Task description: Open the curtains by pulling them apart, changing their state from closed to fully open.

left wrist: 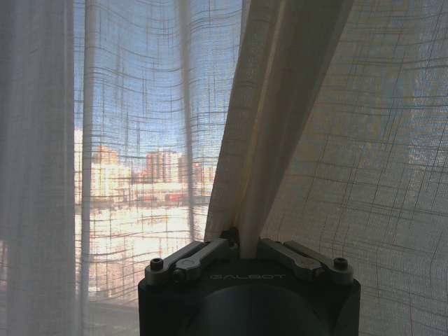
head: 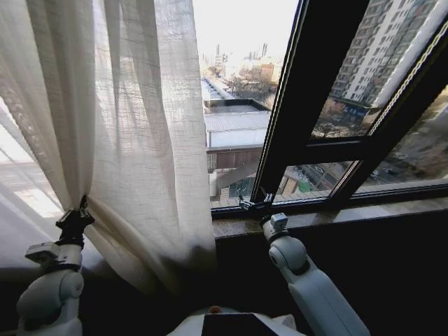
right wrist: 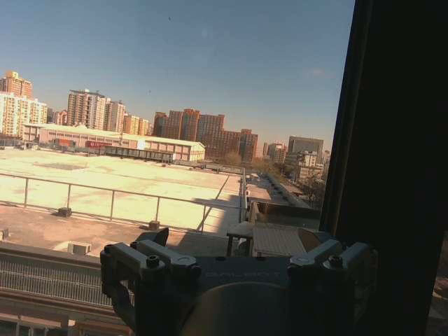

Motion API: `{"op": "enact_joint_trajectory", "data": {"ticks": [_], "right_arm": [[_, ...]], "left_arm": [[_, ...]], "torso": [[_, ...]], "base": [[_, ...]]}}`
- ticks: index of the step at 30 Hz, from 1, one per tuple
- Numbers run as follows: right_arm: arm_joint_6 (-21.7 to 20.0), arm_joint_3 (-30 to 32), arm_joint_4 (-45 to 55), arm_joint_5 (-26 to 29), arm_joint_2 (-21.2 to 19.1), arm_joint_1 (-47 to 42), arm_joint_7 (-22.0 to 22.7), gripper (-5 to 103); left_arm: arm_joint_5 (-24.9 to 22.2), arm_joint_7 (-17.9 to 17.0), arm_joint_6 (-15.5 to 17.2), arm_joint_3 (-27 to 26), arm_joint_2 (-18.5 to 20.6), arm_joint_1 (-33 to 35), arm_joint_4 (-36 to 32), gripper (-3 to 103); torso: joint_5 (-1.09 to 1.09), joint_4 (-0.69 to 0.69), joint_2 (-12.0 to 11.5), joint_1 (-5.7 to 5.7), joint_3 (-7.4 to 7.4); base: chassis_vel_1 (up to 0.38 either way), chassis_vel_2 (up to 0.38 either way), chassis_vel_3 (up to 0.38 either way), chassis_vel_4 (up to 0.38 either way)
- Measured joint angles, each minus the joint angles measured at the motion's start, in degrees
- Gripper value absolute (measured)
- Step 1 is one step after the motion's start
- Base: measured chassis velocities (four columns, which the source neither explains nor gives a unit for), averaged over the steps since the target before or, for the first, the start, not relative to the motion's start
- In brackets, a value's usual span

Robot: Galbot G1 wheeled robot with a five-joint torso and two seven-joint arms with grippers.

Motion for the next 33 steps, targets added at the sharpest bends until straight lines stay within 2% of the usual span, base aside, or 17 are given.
{"op": "enact_joint_trajectory", "data": {"ticks": [4,7,11,12,13,15,18,21,22,25,27,30,32,33], "right_arm": [[0.02,-0.12,-0.48,0.00,0.07,0.25,-0.03,100],[0.05,-0.13,-0.83,0.00,0.20,0.27,-0.06,100],[0.08,-0.22,-1.30,-0.01,0.59,0.30,-0.12,100],[0.09,-0.36,-1.42,-0.02,0.73,0.35,-0.15,100],[0.09,-0.47,-1.45,-0.03,0.79,0.38,-0.14,100],[0.09,-0.65,-1.46,-0.05,0.96,0.49,-0.16,100],[0.09,-0.75,-1.46,-0.09,1.07,0.50,-0.16,100],[0.10,-0.78,-1.48,-0.17,1.14,0.34,-0.16,100],[0.10,-0.78,-1.48,-0.17,1.14,0.34,-0.16,100],[0.11,-0.95,-1.32,-0.35,1.16,0.23,-0.16,100],[0.11,-1.19,-1.16,-0.49,1.15,0.18,-0.15,100],[0.11,-2.60,-0.69,-0.78,1.09,-0.05,-0.12,100],[0.11,-2.83,-0.66,-0.85,1.10,-0.06,-0.11,100],[0.11,-3.61,-0.57,-1.09,1.20,-0.10,-0.06,100]], "left_arm": [[-1.91,0.13,-0.67,-6.38,1.79,-0.23,4.77,0],[-2.53,-0.13,-0.83,-7.86,2.33,0.51,5.57,0],[-2.56,-1.04,-0.75,-6.92,2.12,1.94,4.49,-1],[-2.52,-1.04,-0.74,-5.70,1.76,2.26,3.45,5],[-2.51,-0.76,-0.74,-4.77,1.48,2.37,2.75,5],[-2.49,0.59,-0.62,-2.29,0.84,2.31,1.35,15],[-2.01,1.97,-0.65,0.65,0.46,2.14,0.58,20],[-0.67,3.46,-0.73,5.41,-0.08,2.62,-1.28,36],[-0.67,3.46,-0.73,5.41,-0.08,2.62,-1.28,36],[2.73,3.31,-0.57,9.92,-1.60,3.21,-3.04,52],[3.54,2.96,-0.57,10.87,-2.04,3.55,-3.50,52],[5.25,1.32,-0.57,12.86,-3.24,4.52,-4.79,69],[5.44,1.07,-0.58,13.08,-3.42,4.74,-5.02,69],[5.77,0.78,-0.59,13.35,-3.74,5.24,-5.47,75]], "torso": [[-0.01,0.01,0.00,0.00,0.00],[0.00,0.01,0.00,0.00,0.00],[0.00,0.01,0.00,0.00,0.00],[0.01,0.01,0.00,0.00,0.00],[0.01,0.00,0.00,0.00,0.00],[0.02,-0.01,0.00,0.00,0.00],[0.02,-0.01,0.00,0.00,0.00],[0.02,-0.01,0.00,0.00,0.00],[0.02,-0.01,0.00,0.00,0.00],[0.02,-0.01,0.00,0.00,0.00],[0.02,-0.01,0.00,0.00,0.00],[0.02,0.00,0.00,0.00,0.00],[0.02,-0.01,0.00,0.00,0.00],[0.02,0.00,0.00,0.00,0.00]], "base": [[0.000,0.000,0.000,0.000],[0.000,0.000,0.000,0.000],[0.000,0.000,0.000,0.000],[0.000,0.000,0.000,0.000],[0.000,0.000,0.000,0.000],[0.000,0.000,0.000,0.000],[0.000,0.000,0.000,0.000],[0.000,0.000,0.000,0.000],[0.000,0.000,0.000,0.000],[0.000,0.000,0.000,0.000],[0.000,0.000,0.000,0.000],[0.000,0.000,0.000,0.000],[0.000,0.000,0.000,0.000],[0.000,0.000,0.000,0.000]]}}
